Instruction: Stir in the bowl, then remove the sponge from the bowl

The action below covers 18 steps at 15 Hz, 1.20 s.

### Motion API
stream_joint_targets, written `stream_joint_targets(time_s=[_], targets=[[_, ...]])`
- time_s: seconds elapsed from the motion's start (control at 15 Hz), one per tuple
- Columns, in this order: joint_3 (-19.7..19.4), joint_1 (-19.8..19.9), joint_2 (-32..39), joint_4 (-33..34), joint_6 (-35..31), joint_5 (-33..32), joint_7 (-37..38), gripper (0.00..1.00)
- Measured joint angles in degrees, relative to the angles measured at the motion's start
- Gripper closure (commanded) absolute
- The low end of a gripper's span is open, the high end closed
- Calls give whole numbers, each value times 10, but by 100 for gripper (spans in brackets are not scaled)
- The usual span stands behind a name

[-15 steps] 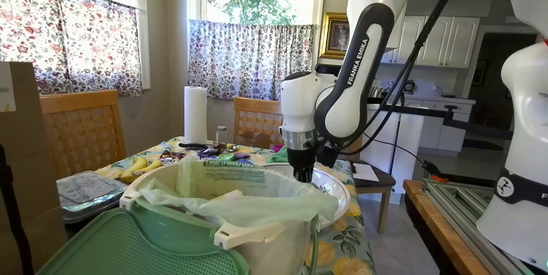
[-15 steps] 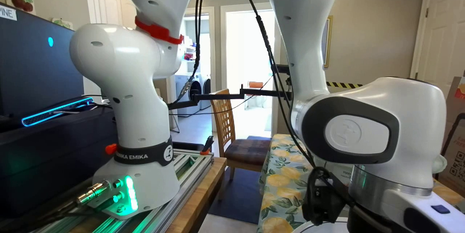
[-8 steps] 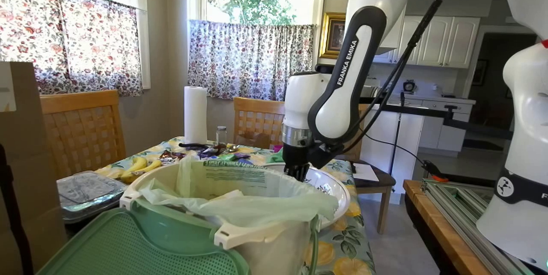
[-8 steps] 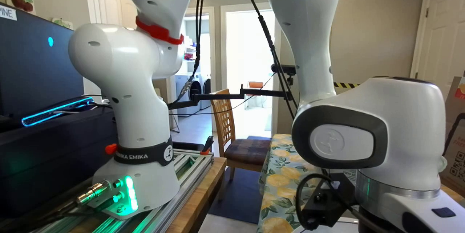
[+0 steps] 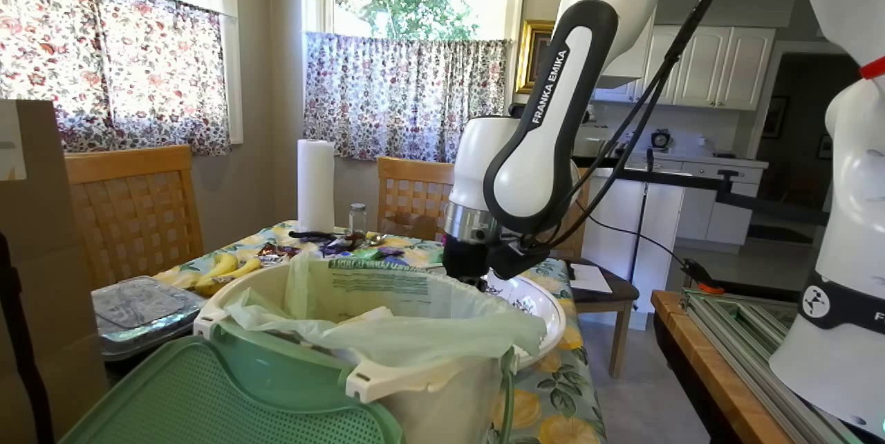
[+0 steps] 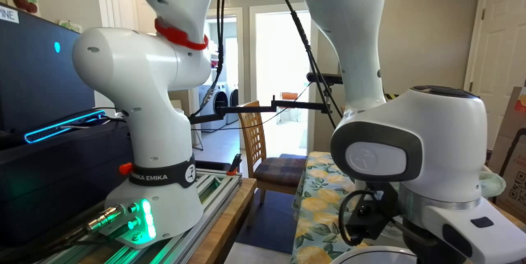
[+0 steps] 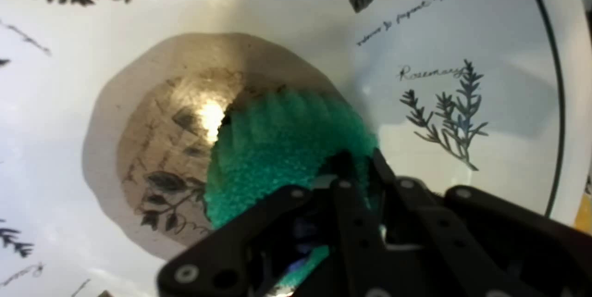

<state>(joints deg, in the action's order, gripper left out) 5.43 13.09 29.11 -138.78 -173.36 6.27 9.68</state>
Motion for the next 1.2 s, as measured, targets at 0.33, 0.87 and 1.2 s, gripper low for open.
stream_joint_targets(time_s=[0.33, 0.87, 1.2], targets=[[3, 11, -14, 0, 71, 0, -46, 97], [-122, -56, -30, 0, 193, -47, -42, 97], [-160, -76, -20, 0, 142, -58, -19, 97]])
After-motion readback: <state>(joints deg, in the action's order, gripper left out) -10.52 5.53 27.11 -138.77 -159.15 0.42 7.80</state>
